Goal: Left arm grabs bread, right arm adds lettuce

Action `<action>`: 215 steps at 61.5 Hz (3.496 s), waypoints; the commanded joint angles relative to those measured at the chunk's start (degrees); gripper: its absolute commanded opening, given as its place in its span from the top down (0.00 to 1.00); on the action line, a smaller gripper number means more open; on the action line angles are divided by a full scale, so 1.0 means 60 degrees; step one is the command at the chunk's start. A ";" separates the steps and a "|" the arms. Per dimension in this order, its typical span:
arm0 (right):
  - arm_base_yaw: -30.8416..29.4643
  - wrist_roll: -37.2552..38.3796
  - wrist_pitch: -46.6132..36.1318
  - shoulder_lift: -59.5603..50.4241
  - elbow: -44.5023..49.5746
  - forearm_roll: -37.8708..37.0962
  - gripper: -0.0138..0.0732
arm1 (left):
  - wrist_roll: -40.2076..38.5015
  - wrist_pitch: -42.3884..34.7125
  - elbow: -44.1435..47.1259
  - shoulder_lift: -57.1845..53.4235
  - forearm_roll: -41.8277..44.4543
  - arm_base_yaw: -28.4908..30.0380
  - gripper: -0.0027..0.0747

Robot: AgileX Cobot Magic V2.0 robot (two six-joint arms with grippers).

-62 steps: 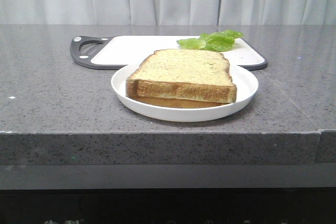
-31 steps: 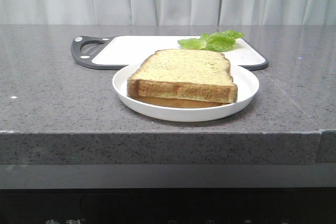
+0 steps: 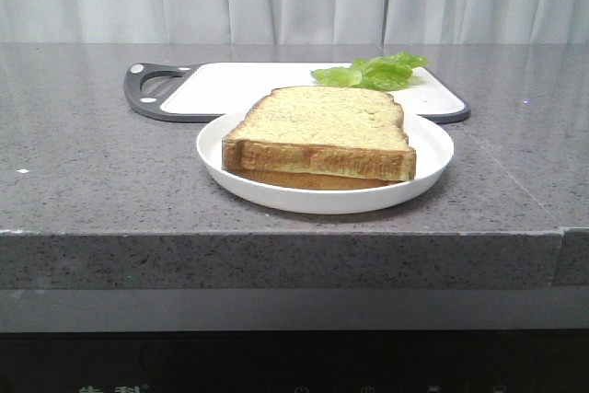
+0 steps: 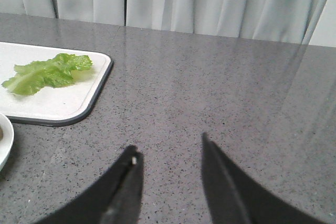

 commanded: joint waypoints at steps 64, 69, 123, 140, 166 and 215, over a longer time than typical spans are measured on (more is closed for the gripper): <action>-0.0021 -0.0024 -0.0797 0.0163 -0.0212 -0.0092 0.20 | 0.1330 0.1648 -0.6531 0.9046 -0.3359 -0.6113 0.44; -0.0021 -0.0024 -0.0797 0.0163 -0.0212 -0.0092 0.20 | 0.1330 0.1829 -0.6899 0.9587 -0.3477 -0.6124 0.43; -0.0021 -0.0024 -0.0790 0.0163 -0.0212 -0.0092 0.20 | 0.1330 0.3388 -0.8503 1.1999 -0.3810 -0.6139 0.79; -0.0021 -0.0024 -0.0799 0.0163 -0.0212 -0.0092 0.20 | 0.1330 0.3454 -0.8518 1.1895 -0.3820 -0.6139 0.99; -0.0021 -0.0024 -0.0821 0.0163 -0.0212 -0.0092 0.20 | 0.1330 0.3642 -0.8009 0.9577 -0.3983 -0.5222 0.99; -0.0021 -0.0024 -0.0812 0.0163 -0.0212 -0.0092 0.20 | 0.1330 0.3207 -0.3976 0.4518 -0.3623 -0.0437 0.99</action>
